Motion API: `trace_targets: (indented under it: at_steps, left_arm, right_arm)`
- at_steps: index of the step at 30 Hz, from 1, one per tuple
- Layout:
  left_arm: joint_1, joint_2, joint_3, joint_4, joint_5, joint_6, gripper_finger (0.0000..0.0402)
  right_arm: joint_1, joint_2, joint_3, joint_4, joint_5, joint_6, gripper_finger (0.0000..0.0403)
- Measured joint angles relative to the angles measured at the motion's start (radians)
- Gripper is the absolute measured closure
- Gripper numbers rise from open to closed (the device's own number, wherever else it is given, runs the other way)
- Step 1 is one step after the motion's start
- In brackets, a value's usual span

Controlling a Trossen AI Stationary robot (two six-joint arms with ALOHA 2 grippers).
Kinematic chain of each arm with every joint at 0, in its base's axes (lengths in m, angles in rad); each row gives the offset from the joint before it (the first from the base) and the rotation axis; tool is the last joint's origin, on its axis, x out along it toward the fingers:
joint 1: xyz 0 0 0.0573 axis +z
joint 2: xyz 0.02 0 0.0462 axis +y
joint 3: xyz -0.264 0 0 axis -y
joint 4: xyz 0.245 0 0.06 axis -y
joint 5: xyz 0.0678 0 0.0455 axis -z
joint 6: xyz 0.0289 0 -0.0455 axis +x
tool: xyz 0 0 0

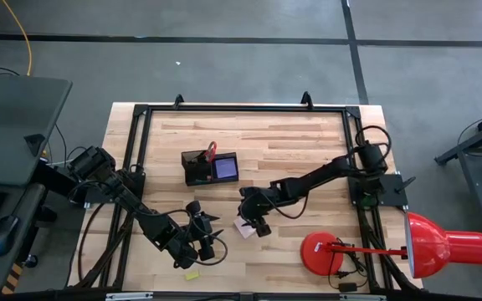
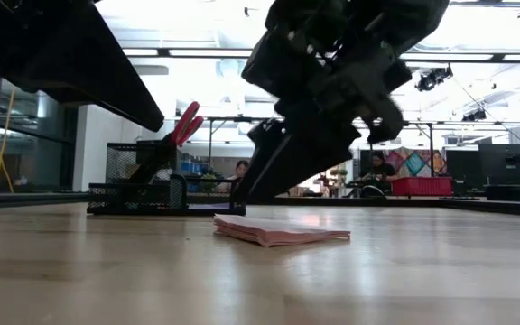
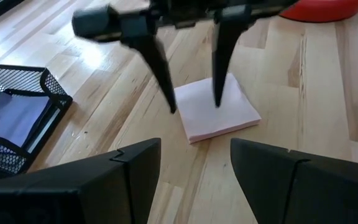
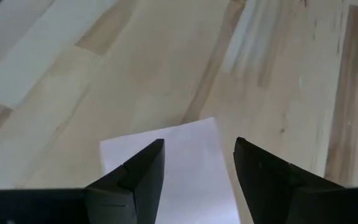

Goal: Pick and place office supplies into organizer
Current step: Put the pink sticky note into the desk organizer

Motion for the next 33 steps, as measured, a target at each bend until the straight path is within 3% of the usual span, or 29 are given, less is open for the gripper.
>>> trace_targets:
  at_steps: [16,21,26,33]
  left_arm:
    - [0.0,0.007,0.0,-0.002,0.002,0.002,0.022]
    - [0.0,0.024,0.0,-0.002,0.005,0.002,0.022]
    - [0.0,0.026,0.0,0.014,-0.01,0.003,0.022]
    - [0.0,0.026,0.0,0.015,-0.014,0.019,0.022]
  right_arm:
    - [-0.013,0.063,0.002,0.029,-0.055,0.002,0.0217]
    - [-0.01,0.063,0.002,0.012,-0.027,0.002,0.0226]
    - [-0.011,0.062,0.003,-0.003,-0.028,0.004,0.0277]
    - [-0.01,0.063,0.003,-0.006,-0.024,0.002,0.0387]
